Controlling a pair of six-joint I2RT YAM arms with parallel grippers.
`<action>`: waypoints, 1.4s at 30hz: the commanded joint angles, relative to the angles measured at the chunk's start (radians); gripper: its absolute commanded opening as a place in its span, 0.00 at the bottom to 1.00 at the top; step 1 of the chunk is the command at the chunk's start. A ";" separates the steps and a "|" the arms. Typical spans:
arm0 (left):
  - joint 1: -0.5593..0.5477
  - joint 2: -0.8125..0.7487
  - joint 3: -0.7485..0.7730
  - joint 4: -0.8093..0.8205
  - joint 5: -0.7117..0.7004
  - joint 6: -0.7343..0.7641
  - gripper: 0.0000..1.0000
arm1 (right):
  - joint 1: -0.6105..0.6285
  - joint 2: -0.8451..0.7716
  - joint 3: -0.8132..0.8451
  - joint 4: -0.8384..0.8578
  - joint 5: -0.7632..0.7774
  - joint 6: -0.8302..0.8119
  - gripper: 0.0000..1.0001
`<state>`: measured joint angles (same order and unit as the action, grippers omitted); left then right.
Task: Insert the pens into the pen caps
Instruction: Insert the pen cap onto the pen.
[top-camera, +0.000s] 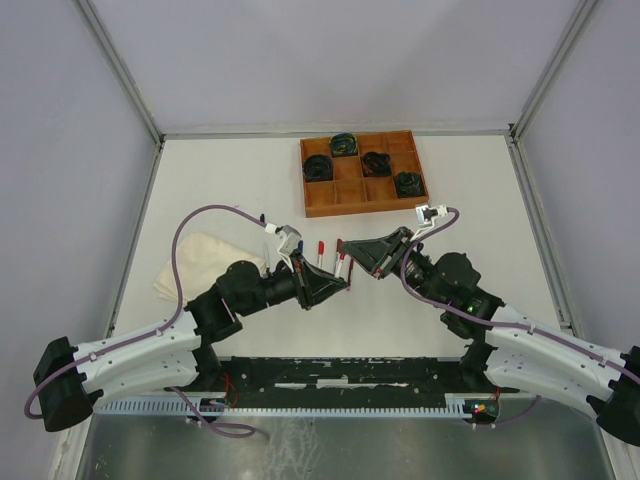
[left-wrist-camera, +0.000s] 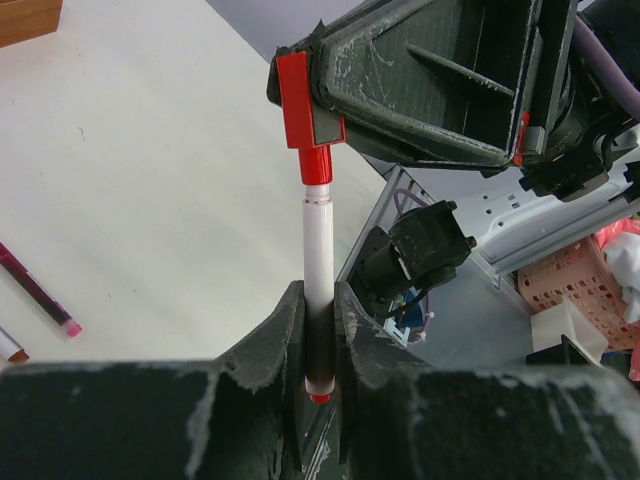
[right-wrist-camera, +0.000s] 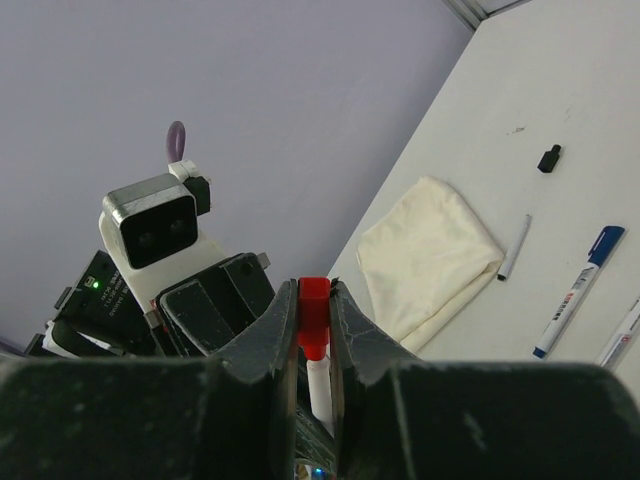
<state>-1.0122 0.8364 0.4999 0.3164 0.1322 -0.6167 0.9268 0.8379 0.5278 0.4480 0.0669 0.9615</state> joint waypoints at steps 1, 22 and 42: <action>-0.003 -0.019 0.007 0.033 -0.020 0.049 0.03 | -0.001 -0.006 0.039 0.030 -0.037 0.011 0.00; -0.004 0.043 0.146 0.082 -0.093 0.098 0.03 | 0.000 0.014 0.020 -0.025 -0.114 0.061 0.00; -0.004 0.021 0.237 0.090 -0.141 0.130 0.03 | 0.029 -0.039 0.003 -0.227 -0.213 -0.014 0.00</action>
<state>-1.0302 0.8837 0.6281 0.1844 0.0875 -0.5316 0.9024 0.7868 0.5293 0.4011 0.0372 0.9779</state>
